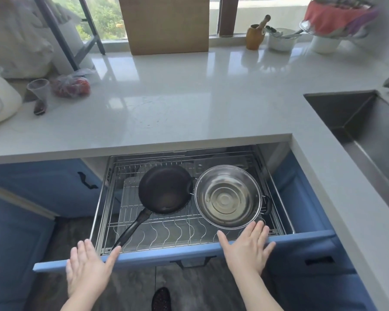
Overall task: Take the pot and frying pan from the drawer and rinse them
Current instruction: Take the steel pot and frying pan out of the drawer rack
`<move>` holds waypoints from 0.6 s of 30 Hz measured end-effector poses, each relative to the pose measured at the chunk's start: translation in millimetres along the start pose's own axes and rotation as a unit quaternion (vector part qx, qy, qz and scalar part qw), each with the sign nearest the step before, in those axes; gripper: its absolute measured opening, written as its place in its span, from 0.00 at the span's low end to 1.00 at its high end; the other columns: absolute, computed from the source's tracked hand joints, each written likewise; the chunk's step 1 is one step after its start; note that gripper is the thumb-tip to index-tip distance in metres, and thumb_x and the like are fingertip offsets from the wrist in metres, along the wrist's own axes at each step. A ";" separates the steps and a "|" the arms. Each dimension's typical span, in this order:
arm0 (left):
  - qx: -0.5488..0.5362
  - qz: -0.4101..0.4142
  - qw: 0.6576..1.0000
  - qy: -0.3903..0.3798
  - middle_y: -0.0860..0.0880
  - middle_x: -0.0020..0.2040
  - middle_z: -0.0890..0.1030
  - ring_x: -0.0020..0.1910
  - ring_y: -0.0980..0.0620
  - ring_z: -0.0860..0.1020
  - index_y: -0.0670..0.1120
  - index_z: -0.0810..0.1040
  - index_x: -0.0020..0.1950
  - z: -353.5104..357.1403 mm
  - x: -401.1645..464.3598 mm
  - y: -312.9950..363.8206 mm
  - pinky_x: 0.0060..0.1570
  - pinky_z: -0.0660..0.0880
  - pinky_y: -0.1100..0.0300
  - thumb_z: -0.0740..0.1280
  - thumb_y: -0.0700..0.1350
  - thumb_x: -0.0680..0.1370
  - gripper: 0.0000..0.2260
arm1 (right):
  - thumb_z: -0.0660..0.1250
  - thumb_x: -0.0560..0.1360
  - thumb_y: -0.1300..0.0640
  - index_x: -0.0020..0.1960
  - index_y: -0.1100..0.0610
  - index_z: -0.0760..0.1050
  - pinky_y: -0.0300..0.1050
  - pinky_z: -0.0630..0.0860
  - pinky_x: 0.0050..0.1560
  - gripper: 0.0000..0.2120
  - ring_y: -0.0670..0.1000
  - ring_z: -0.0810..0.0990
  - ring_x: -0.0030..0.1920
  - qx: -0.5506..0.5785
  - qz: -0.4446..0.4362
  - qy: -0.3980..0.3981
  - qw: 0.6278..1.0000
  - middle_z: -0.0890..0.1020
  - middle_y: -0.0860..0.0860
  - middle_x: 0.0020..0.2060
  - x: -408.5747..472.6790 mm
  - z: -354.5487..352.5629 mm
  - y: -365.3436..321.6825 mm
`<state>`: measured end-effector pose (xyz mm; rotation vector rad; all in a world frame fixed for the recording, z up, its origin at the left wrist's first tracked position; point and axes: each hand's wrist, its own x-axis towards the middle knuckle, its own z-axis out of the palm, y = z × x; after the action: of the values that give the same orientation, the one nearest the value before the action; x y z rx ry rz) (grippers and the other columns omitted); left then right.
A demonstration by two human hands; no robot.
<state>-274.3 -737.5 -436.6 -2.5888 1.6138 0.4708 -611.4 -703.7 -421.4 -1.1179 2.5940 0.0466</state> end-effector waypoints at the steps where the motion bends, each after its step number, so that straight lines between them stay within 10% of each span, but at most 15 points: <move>1: 0.001 -0.002 1.000 -0.001 0.42 0.79 0.55 0.78 0.44 0.51 0.39 0.52 0.79 -0.2 0.7 0.1 0.75 0.49 0.48 0.54 0.70 0.73 0.45 | 0.49 0.71 0.24 0.79 0.62 0.47 0.61 0.49 0.75 0.52 0.57 0.44 0.79 0.001 0.000 0.000 1.000 0.49 0.57 0.79 0.3 -0.5 0.1; 8: -0.015 0.020 1.000 0.009 0.42 0.79 0.57 0.78 0.42 0.53 0.40 0.58 0.78 -6.3 4.4 11.9 0.75 0.52 0.45 0.60 0.68 0.73 0.42 | 0.52 0.71 0.25 0.80 0.58 0.47 0.60 0.49 0.75 0.50 0.56 0.48 0.79 0.029 -0.028 -0.016 0.999 0.51 0.54 0.79 6.6 -10.7 10.4; 18: 0.026 0.301 0.950 -0.081 0.50 0.80 0.51 0.79 0.48 0.46 0.49 0.52 0.80 5.3 36.3 168.9 0.76 0.51 0.50 0.65 0.67 0.73 0.42 | 0.68 0.71 0.35 0.80 0.55 0.44 0.48 0.55 0.76 0.51 0.52 0.51 0.78 0.043 -0.129 -0.051 0.989 0.52 0.52 0.79 127.5 -34.3 61.4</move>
<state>-410.2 -844.3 -432.8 -1.9131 2.2950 0.6336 -746.8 -756.0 -432.6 -1.3716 2.3192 -0.0635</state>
